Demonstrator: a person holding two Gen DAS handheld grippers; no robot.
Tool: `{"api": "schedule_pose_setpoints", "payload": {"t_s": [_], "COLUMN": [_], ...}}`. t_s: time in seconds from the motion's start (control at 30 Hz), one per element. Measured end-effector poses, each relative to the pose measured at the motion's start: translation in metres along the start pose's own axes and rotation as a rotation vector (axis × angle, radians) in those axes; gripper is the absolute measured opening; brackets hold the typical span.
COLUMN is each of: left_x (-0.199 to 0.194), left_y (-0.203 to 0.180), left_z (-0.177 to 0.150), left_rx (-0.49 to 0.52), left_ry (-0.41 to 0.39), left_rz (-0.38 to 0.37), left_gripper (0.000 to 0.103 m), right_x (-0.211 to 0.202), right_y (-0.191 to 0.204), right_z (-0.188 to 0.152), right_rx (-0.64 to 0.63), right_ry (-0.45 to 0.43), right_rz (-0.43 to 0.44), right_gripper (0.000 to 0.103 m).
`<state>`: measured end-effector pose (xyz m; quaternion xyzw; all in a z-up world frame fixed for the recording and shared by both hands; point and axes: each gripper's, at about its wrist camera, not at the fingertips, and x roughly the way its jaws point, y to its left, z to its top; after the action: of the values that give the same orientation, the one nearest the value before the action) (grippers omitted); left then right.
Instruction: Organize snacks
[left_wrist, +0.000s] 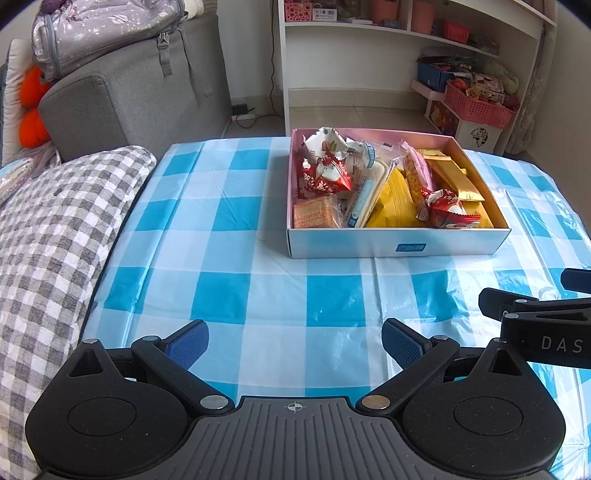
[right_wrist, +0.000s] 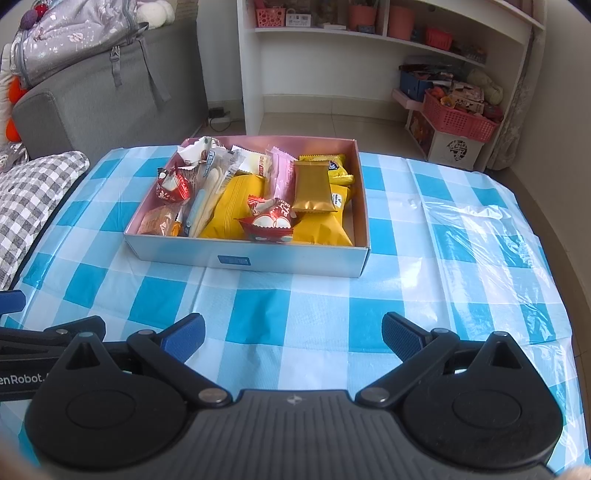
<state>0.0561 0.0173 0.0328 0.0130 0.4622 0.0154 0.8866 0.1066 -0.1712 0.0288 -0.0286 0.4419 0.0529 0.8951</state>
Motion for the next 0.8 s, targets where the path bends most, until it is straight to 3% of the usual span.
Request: {"api": "schedule_pose_setpoints", "payload": {"t_s": [0.8], "left_x": [0.0005], "left_y": [0.0005], "left_z": [-0.0004], "left_rx": [-0.004], "left_ry": [0.001], "left_rz": [-0.003], "left_gripper": [0.101], "right_x": [0.0004], "right_y": [0.0009], "right_z": [-0.0010], "right_rx": [-0.006], "right_ry": [0.004], "right_rz": [0.000], "right_gripper": [0.102]}}
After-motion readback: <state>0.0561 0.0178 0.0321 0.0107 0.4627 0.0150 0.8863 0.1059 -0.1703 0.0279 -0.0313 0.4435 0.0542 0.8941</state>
